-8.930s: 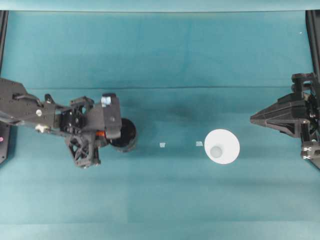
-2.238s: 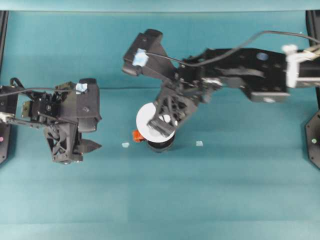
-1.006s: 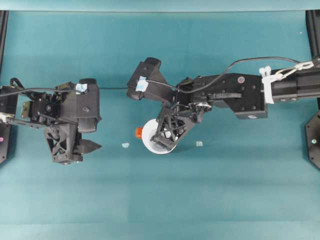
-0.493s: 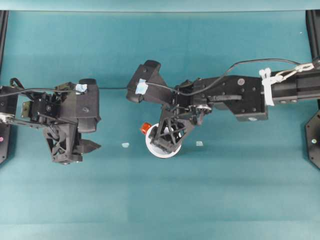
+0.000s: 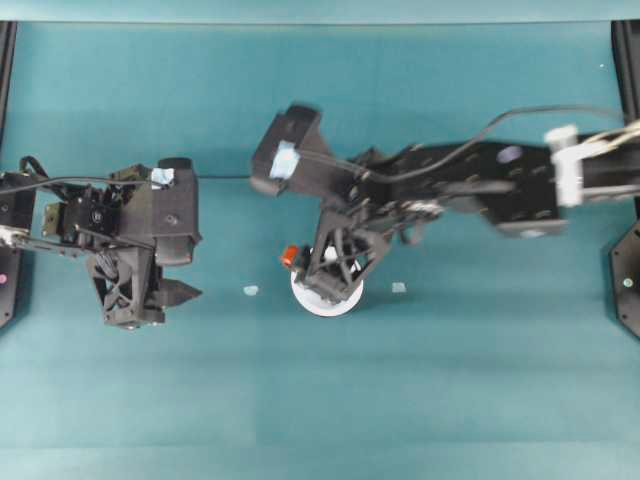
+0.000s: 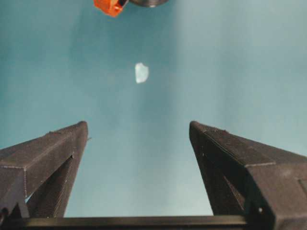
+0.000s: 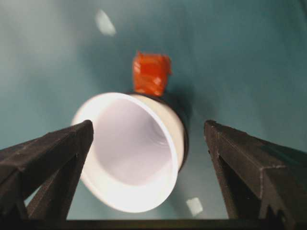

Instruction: Put the paper cup into the moved red handle cup holder.

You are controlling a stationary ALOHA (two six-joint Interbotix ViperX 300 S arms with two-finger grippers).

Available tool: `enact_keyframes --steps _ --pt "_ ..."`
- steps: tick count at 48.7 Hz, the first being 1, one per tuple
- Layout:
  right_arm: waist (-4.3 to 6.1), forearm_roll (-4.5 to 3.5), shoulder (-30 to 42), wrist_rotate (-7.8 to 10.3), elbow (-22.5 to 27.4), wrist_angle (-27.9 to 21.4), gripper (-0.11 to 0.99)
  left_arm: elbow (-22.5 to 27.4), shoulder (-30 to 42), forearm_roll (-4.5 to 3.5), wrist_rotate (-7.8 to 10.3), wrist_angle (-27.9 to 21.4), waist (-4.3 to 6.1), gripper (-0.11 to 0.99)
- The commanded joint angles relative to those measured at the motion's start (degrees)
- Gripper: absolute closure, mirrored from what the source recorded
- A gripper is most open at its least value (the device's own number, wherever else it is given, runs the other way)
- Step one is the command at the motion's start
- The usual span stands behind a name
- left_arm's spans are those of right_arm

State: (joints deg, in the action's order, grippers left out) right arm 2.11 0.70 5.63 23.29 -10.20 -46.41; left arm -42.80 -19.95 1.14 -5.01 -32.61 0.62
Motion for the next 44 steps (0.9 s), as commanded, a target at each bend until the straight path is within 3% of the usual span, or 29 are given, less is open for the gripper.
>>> enact_keyframes --steps 1,14,20,26,36,44 --pt "-0.97 -0.18 -4.22 -0.44 0.88 0.18 0.02 0.35 -0.53 0.09 -0.26 0.35 0.09 -0.06" --pt "-4.31 -0.44 -11.78 -0.79 -1.67 1.32 0.02 0.0 -0.79 0.09 -1.05 0.18 0.18 -0.06" --pt "-5.89 -1.23 -14.15 -2.37 -3.96 2.29 0.02 -0.18 -1.05 0.09 -1.05 0.18 0.18 -0.06" --pt "-6.94 -1.14 -16.61 -3.6 -6.68 4.57 0.02 -0.44 -1.41 0.09 -1.05 0.26 0.18 -0.06" --pt "-7.82 -1.23 -20.39 -5.19 -12.04 11.43 0.02 -0.53 -1.58 0.09 -1.05 0.18 0.18 -0.06" --pt "-7.91 -1.23 -24.52 -6.94 -16.96 18.46 0.02 -0.62 -1.58 0.09 -1.05 0.26 0.26 -0.06"
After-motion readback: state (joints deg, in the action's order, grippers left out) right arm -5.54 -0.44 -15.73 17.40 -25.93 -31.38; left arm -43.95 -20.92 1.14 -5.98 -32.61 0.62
